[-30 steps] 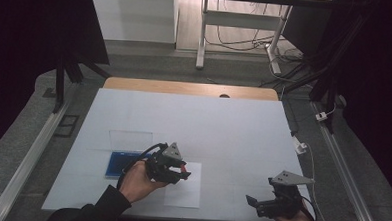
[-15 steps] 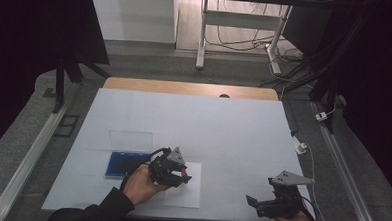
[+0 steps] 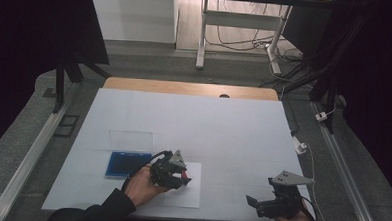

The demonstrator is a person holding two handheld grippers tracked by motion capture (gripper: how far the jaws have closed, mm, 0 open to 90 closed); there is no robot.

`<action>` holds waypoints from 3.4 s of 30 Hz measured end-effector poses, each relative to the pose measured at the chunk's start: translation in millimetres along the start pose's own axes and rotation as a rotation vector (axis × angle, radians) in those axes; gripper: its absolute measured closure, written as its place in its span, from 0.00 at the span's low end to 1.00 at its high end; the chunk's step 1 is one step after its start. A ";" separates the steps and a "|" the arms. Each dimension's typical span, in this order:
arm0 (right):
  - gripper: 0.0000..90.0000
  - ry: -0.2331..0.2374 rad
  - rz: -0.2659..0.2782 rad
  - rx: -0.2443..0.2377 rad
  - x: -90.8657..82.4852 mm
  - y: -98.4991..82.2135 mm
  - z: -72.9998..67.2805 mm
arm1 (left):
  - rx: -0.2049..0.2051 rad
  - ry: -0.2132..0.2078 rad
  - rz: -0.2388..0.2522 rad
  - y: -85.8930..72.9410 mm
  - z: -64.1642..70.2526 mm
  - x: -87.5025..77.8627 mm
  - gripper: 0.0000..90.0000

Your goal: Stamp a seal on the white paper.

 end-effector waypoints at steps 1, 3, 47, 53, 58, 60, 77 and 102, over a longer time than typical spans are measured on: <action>0.00 0.000 0.000 0.000 0.0 0.0 0.0 | 0.006 0.004 0.001 -0.4 0.3 -0.1 0.65; 0.00 0.000 0.000 0.000 0.0 0.0 -0.1 | 0.016 0.008 0.003 -1.0 1.0 0.2 0.65; 0.00 0.001 -0.008 -0.004 1.4 0.4 -0.9 | -0.005 0.048 0.049 -7.1 6.9 3.7 0.66; 0.00 0.002 -0.001 -0.002 0.8 0.2 -0.7 | -0.016 0.022 0.041 -5.9 3.5 2.7 0.65; 0.00 0.003 -0.002 -0.003 0.8 0.1 -0.1 | -0.026 0.010 0.043 -4.7 2.1 2.4 0.65; 0.00 0.002 -0.001 -0.003 0.9 0.1 -0.3 | -0.016 0.011 0.034 -4.4 1.7 1.6 0.65; 0.00 -0.001 -0.006 -0.007 0.9 0.0 -0.8 | 0.006 0.020 0.078 0.2 4.8 -13.7 0.65; 0.00 0.000 -0.005 -0.006 0.9 0.0 -0.7 | -0.052 0.044 0.116 -12.8 -6.5 -53.4 0.65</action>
Point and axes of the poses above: each handheld gripper's, and its own axes: x roughly forward along the jaws, y roughly out of its top, z roughly to its right, the point moved 3 cm from there along x, roughly forward along the jaws, and after that the axes turned 3 degrees about -z, right-handed, at the moved point
